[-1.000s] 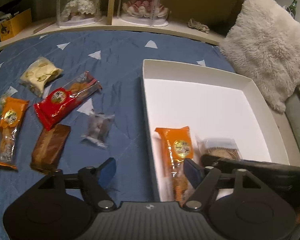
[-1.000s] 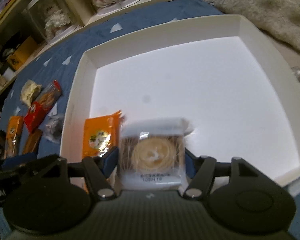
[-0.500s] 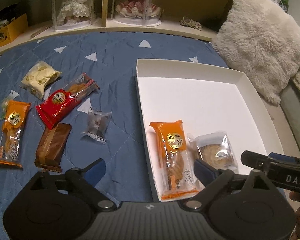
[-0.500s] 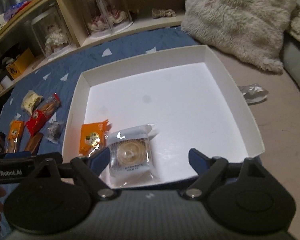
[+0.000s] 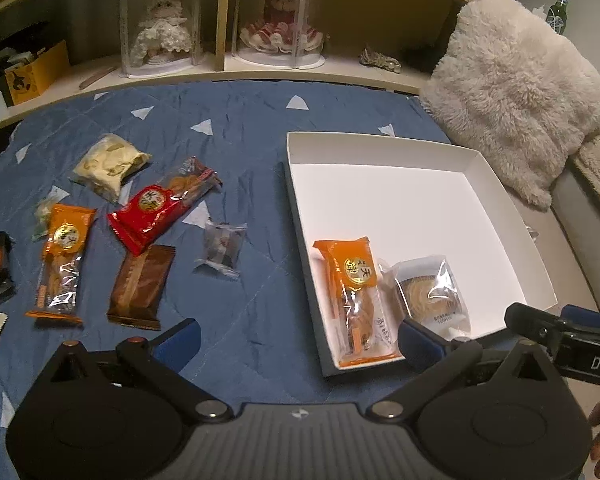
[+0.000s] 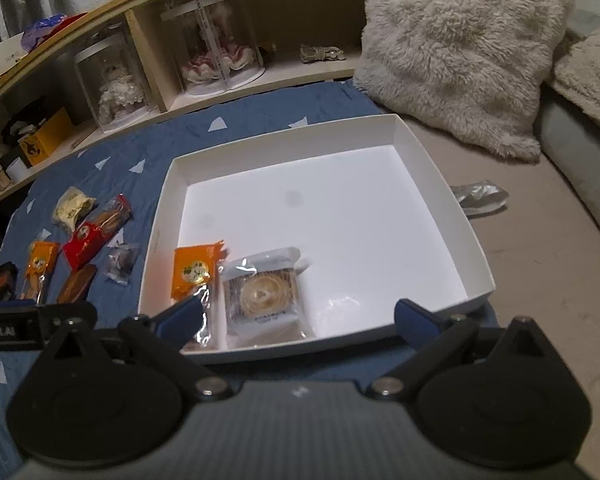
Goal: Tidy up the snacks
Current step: 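Grasp the brown chocolate bar pack with the right tool while the left tool grasps the white printed pack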
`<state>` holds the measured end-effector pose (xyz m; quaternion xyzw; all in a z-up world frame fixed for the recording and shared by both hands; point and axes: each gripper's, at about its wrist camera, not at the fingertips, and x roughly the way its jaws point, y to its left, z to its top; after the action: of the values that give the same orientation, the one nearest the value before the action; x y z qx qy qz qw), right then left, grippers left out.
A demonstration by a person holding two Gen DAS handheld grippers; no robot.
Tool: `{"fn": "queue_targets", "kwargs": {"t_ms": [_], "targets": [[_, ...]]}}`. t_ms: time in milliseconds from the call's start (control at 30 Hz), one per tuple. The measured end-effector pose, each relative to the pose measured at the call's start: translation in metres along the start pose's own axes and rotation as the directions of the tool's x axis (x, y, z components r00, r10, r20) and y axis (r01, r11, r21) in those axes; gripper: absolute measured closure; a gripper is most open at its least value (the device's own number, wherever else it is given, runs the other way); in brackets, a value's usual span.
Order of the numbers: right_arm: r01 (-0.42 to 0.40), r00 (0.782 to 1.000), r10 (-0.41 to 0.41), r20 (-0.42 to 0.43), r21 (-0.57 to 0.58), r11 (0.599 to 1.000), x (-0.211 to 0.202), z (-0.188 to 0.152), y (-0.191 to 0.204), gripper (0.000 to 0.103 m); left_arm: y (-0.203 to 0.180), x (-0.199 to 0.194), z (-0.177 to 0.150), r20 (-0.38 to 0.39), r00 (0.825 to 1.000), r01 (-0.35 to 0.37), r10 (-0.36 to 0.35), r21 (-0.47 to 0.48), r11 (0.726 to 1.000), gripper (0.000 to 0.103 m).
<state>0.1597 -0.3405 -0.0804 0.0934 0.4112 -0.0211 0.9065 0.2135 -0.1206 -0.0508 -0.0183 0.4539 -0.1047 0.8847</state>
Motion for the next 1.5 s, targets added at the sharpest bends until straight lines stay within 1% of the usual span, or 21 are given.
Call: {"fn": "queue_targets", "kwargs": {"t_ms": [133, 300, 500, 700, 833, 933, 1000, 1067, 1167, 1200, 1300, 1400, 1433, 1500], "targets": [[0.004, 0.999, -0.004, 0.032, 0.004, 1.000, -0.007, -0.006, 0.001, 0.000, 0.005, -0.008, -0.004, 0.008, 1.000, 0.000, 0.000, 0.000, 1.000, 0.000], [0.015, 0.999, -0.015, 0.047, -0.006, 1.000, -0.009, -0.012, 0.007, 0.000, 0.016, -0.015, -0.011, 0.014, 1.000, -0.012, 0.012, 0.001, 1.000, 0.000], [-0.004, 0.998, 0.006, 0.067, -0.021, 1.000, -0.006, -0.016, 0.020, 0.000, 0.046, -0.024, -0.019, 0.024, 0.999, -0.045, 0.045, -0.016, 0.999, 0.000], [-0.064, 0.994, 0.069, 0.080, -0.058, 0.996, 0.000, -0.018, 0.046, 0.000, 0.092, -0.034, -0.025, 0.027, 0.993, -0.114, 0.115, -0.034, 0.993, 0.000], [-0.104, 0.991, 0.109, 0.077, -0.063, 0.993, 0.006, -0.022, 0.067, 0.000, 0.129, -0.040, -0.030, 0.022, 0.986, -0.162, 0.164, -0.072, 0.984, 0.000], [-0.112, 0.989, 0.119, 0.091, -0.087, 0.990, 0.009, -0.026, 0.086, 0.000, 0.153, -0.045, -0.033, 0.034, 0.980, -0.191, 0.195, -0.099, 0.977, 0.000], [-0.115, 0.986, 0.126, 0.107, -0.097, 0.989, 0.010, -0.030, 0.097, 0.000, 0.172, -0.048, -0.035, 0.038, 0.978, -0.198, 0.205, -0.127, 0.972, 0.000], [-0.140, 0.981, 0.152, 0.121, -0.105, 0.985, 0.012, -0.033, 0.108, 0.000, 0.192, -0.048, -0.038, 0.040, 0.977, -0.198, 0.207, -0.169, 0.966, 0.000], [-0.173, 0.975, 0.185, 0.125, -0.101, 0.980, 0.016, -0.036, 0.122, 0.000, 0.217, -0.049, -0.040, 0.050, 0.969, -0.227, 0.244, -0.218, 0.949, 0.000], [-0.181, 0.973, 0.193, 0.129, -0.101, 0.978, 0.017, -0.038, 0.128, 0.000, 0.224, -0.049, -0.042, 0.057, 0.967, -0.229, 0.248, -0.224, 0.947, 0.000], [-0.222, 0.960, 0.236, 0.150, -0.104, 0.969, 0.021, -0.042, 0.145, 0.000, 0.239, -0.048, -0.045, 0.079, 0.960, -0.249, 0.269, -0.196, 0.948, 0.000], [-0.252, 0.952, 0.267, 0.153, -0.109, 0.962, 0.028, -0.044, 0.164, 0.000, 0.243, -0.039, -0.050, 0.084, 0.943, -0.312, 0.321, -0.103, 0.944, 0.000], [-0.265, 0.945, 0.282, 0.168, -0.117, 0.957, 0.032, -0.046, 0.172, 0.000, 0.244, -0.033, -0.052, 0.083, 0.940, -0.326, 0.331, -0.063, 0.943, 0.000], [-0.267, 0.940, 0.288, 0.182, -0.128, 0.955, 0.040, -0.048, 0.184, 0.000, 0.248, -0.023, -0.056, 0.059, 0.945, -0.321, 0.321, 0.001, 0.947, 0.000]]}}
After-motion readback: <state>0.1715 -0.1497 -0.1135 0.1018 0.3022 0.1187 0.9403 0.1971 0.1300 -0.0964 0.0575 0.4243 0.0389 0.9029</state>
